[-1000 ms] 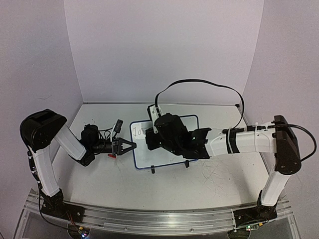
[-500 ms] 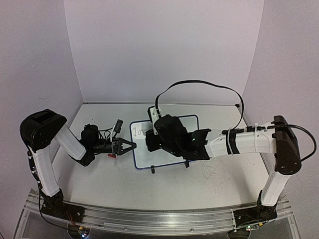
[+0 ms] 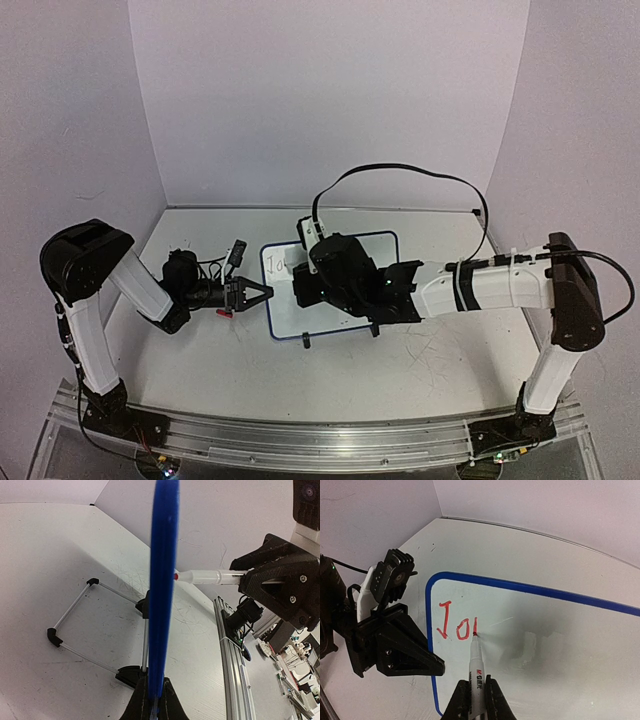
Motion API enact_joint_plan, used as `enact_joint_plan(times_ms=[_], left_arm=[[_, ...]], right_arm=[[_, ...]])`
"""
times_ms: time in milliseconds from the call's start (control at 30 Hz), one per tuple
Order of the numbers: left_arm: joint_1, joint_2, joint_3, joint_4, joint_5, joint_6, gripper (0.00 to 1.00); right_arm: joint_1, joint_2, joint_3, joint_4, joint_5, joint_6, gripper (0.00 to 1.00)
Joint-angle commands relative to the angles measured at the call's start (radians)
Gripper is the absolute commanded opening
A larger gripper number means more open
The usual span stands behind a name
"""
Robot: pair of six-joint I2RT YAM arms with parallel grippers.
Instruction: Write a sentence on the whiteboard
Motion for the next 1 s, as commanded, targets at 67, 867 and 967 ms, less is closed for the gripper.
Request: enact_joint_plan(times_ms=[67, 867, 967], left_arm=[[0.005, -0.029, -0.017, 0.016, 0.033, -0.013, 0.0], [0.006, -0.029, -0.015, 0.016, 0.032, -0.013, 0.0], [0.006, -0.028, -0.015, 0.016, 0.033, -0.013, 0.0]], right_arm=[[-0.005, 0.004, -0.01, -0.026, 0.004, 0.011, 0.0], [-0.006, -0.016, 0.007, -0.04, 0.084, -0.005, 0.0], [-0.006, -0.019, 0.013, -0.04, 0.09, -0.009, 0.0]])
